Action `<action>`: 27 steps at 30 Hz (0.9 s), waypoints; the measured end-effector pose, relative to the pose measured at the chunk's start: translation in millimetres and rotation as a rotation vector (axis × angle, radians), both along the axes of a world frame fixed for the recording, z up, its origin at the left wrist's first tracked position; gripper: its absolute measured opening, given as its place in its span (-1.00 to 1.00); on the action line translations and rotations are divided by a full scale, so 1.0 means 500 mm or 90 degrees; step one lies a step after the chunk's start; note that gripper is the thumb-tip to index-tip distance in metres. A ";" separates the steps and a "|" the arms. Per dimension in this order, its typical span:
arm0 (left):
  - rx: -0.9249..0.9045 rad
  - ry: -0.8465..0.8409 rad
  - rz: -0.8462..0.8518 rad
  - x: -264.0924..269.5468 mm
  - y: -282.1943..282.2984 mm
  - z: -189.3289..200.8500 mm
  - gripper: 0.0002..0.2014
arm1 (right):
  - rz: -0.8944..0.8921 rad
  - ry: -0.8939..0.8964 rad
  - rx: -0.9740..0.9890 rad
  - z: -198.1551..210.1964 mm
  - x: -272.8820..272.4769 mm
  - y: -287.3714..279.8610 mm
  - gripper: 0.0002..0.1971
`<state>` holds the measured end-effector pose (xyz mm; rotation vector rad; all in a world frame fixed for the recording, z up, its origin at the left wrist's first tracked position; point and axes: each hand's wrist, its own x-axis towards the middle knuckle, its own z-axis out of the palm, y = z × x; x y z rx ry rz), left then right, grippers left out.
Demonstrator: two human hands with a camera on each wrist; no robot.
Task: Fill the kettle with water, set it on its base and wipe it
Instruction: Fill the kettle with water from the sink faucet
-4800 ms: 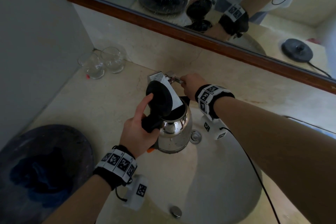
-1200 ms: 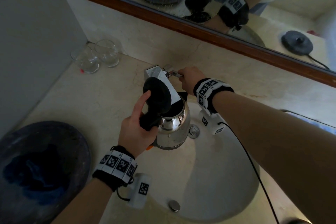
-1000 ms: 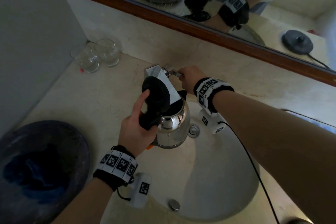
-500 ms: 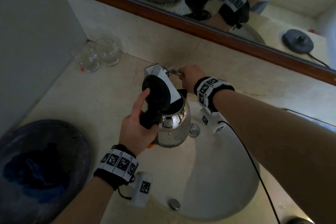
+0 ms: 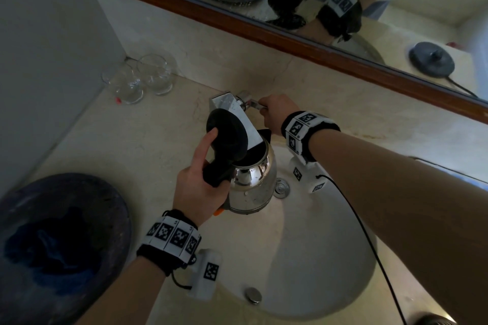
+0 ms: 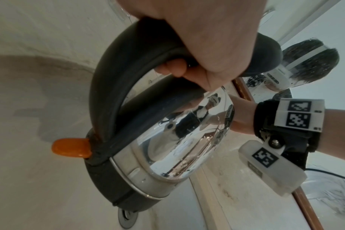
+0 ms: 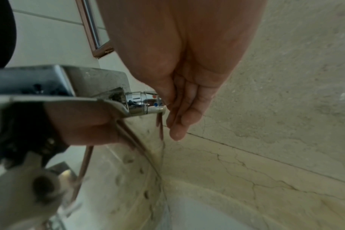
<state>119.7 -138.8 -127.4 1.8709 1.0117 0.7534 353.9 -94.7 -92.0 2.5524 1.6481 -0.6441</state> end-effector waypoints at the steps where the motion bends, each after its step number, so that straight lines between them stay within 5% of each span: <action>1: 0.000 0.002 0.001 0.000 0.000 0.000 -0.04 | 0.000 0.000 -0.001 0.000 -0.001 0.000 -0.74; 27: -0.003 0.013 -0.002 0.001 0.002 -0.004 -0.01 | -0.012 0.013 0.006 0.001 0.000 -0.001 -0.77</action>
